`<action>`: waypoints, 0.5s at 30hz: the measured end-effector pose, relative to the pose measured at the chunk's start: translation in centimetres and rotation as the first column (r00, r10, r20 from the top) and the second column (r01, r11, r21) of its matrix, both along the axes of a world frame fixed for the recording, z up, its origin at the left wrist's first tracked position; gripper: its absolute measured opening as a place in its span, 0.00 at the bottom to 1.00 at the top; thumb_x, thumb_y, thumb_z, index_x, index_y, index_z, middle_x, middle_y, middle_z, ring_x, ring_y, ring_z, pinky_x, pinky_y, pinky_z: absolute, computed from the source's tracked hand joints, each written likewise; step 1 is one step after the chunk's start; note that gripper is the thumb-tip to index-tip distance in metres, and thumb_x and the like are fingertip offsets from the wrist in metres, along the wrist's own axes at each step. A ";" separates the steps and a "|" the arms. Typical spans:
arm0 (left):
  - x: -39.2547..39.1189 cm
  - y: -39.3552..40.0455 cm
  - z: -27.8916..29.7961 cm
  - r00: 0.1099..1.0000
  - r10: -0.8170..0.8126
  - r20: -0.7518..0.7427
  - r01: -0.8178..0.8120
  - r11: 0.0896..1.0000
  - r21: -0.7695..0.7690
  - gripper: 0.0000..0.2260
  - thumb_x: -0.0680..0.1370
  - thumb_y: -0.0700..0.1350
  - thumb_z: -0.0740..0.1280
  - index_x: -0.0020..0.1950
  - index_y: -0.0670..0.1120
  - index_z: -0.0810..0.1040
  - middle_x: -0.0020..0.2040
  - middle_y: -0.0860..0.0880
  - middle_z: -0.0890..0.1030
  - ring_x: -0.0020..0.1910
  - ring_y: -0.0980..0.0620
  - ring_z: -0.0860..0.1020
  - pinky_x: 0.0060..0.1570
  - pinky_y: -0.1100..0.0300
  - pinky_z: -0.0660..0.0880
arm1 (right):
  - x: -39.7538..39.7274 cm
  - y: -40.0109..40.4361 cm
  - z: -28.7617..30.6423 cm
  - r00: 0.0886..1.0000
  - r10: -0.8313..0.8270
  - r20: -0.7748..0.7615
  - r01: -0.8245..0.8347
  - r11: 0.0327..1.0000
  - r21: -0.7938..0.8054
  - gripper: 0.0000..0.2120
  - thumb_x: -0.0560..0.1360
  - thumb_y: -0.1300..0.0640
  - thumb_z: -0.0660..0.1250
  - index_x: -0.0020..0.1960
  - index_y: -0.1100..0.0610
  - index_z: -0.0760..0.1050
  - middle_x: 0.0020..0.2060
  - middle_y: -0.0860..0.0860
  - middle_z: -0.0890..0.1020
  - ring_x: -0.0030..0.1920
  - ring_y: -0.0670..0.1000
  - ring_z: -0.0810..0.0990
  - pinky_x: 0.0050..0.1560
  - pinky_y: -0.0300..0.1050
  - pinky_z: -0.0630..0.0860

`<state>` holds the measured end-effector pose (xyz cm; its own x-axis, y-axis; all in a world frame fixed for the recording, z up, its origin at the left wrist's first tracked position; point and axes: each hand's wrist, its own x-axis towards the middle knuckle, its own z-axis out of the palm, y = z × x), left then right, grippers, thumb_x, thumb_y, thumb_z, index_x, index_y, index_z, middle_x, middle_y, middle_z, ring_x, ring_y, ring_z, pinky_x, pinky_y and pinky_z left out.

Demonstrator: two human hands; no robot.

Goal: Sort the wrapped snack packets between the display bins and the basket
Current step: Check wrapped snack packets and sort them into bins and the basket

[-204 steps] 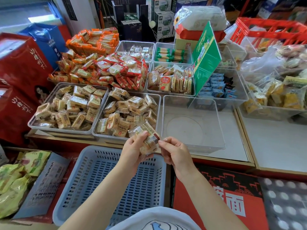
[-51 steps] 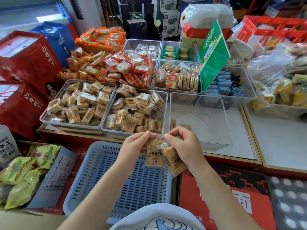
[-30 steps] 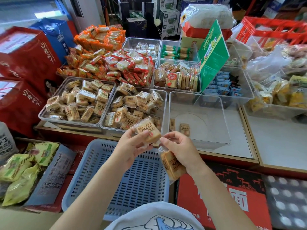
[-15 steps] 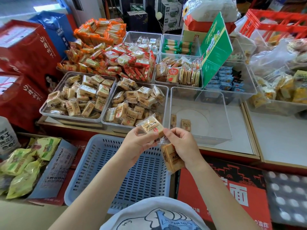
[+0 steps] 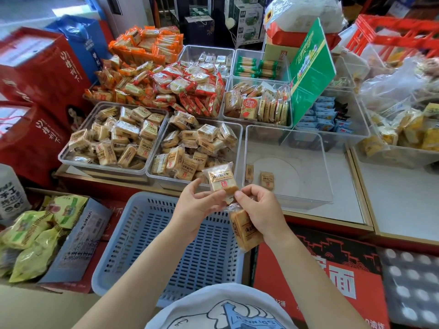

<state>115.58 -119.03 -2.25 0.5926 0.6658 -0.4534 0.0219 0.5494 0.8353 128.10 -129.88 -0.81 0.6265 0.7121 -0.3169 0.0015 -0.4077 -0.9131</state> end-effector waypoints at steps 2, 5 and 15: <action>0.0 -0.3 0.1 0.997 0.023 -0.067 -0.014 0.990 0.138 0.47 0.67 0.46 0.78 0.81 0.44 0.56 0.46 0.43 0.88 0.40 0.49 0.86 0.41 0.58 0.82 | 0.1 0.0 0.2 1.000 0.001 -0.008 -0.001 1.000 0.026 0.07 0.80 0.56 0.69 0.44 0.55 0.81 0.39 0.57 0.85 0.37 0.49 0.81 0.40 0.42 0.79; -0.3 -0.3 0.2 0.994 0.020 -0.109 0.020 0.936 0.352 0.38 0.70 0.49 0.76 0.77 0.53 0.63 0.41 0.43 0.87 0.36 0.50 0.85 0.38 0.60 0.82 | 0.4 0.0 0.7 0.997 0.011 -0.071 -0.008 0.999 0.038 0.09 0.80 0.56 0.69 0.43 0.57 0.81 0.37 0.58 0.84 0.34 0.49 0.79 0.39 0.41 0.77; -0.8 1.5 -0.3 0.945 -0.141 -0.296 0.320 0.585 0.745 0.21 0.71 0.45 0.80 0.60 0.62 0.81 0.56 0.55 0.75 0.55 0.55 0.78 0.55 0.61 0.79 | 1.6 -0.5 2.2 0.953 0.062 -0.297 -0.045 0.997 0.063 0.13 0.81 0.56 0.66 0.38 0.55 0.79 0.27 0.50 0.77 0.28 0.48 0.75 0.37 0.42 0.74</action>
<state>114.77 -117.53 -2.51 0.7426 0.6679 0.0498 0.2533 -0.3489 0.9023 129.74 -130.36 1.40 0.4697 0.7634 -0.4433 -0.2544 -0.3638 -0.8961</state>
